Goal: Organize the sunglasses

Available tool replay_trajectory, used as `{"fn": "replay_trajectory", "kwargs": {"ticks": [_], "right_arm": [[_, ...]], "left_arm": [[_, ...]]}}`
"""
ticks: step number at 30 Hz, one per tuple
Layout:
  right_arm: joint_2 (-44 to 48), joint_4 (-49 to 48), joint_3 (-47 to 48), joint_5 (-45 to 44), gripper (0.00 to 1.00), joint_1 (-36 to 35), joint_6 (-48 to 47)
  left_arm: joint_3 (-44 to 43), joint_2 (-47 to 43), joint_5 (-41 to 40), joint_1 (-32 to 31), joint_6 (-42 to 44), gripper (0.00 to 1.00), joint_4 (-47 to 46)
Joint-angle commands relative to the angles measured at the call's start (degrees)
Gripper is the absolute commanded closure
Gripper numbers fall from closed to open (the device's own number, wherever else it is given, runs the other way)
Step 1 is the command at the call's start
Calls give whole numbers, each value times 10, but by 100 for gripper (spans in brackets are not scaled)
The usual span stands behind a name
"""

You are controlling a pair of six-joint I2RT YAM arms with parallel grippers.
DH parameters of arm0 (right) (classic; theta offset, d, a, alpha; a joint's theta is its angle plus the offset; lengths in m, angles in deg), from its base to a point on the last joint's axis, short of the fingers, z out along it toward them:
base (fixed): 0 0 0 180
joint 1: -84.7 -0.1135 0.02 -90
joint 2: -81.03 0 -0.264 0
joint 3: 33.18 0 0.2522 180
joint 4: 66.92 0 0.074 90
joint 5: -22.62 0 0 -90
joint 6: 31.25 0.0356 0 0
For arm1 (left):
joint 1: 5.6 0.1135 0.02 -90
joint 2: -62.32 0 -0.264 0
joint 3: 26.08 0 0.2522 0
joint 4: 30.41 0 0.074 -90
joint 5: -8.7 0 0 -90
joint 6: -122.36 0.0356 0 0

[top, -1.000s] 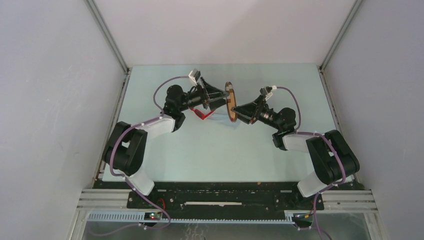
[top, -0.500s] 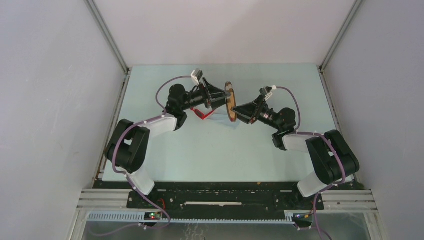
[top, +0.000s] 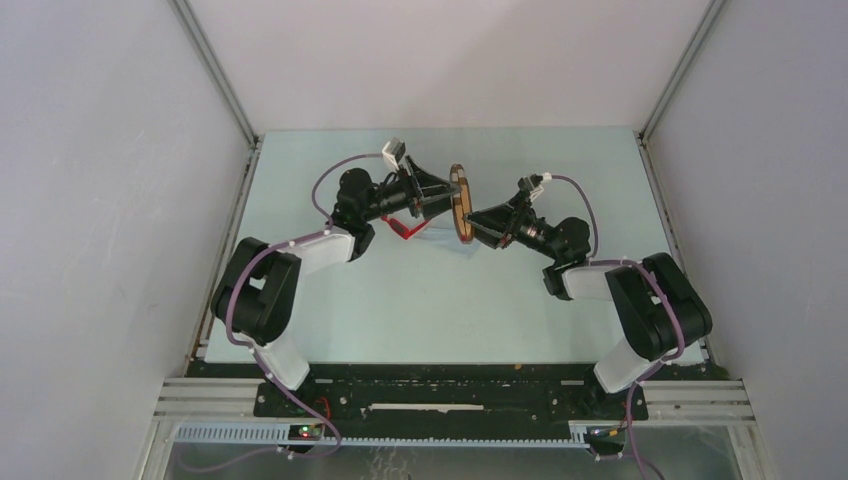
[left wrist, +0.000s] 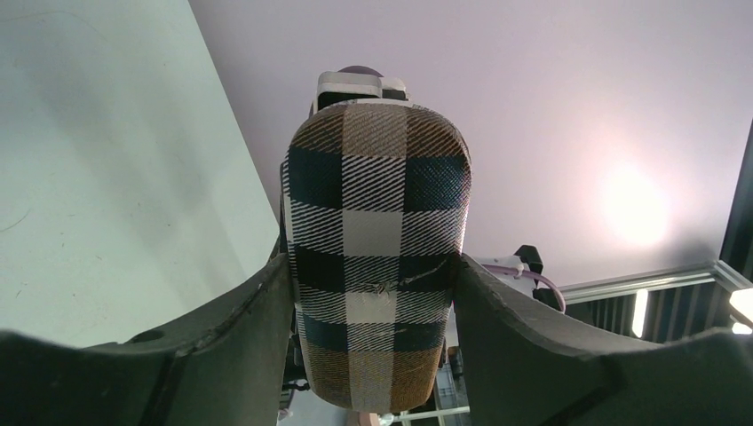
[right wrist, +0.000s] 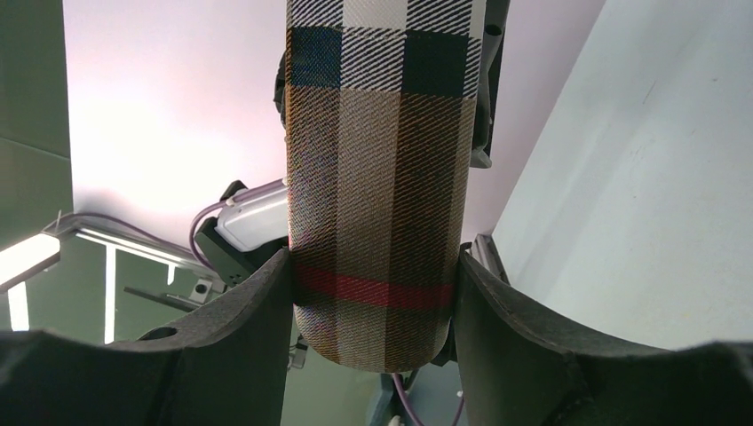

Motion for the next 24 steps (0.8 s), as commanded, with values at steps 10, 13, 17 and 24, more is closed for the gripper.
{"fn": "replay_trajectory", "kwargs": {"ticks": [10,13,17,24], "right_arm": [[-16,-53,3,-3,100,-1,34],[-17,-53,3,-2,100,0,33],[-18,-53,3,0,100,-1,32],[-20,-52,3,-1,100,-3,31]], "left_arm": [[-53,5,9,-4,-9,40,-33],[-53,6,13,-4,-9,26,-33],[-53,6,11,-4,-9,23,-33],[-60,8,12,-6,-12,33,-33]]}}
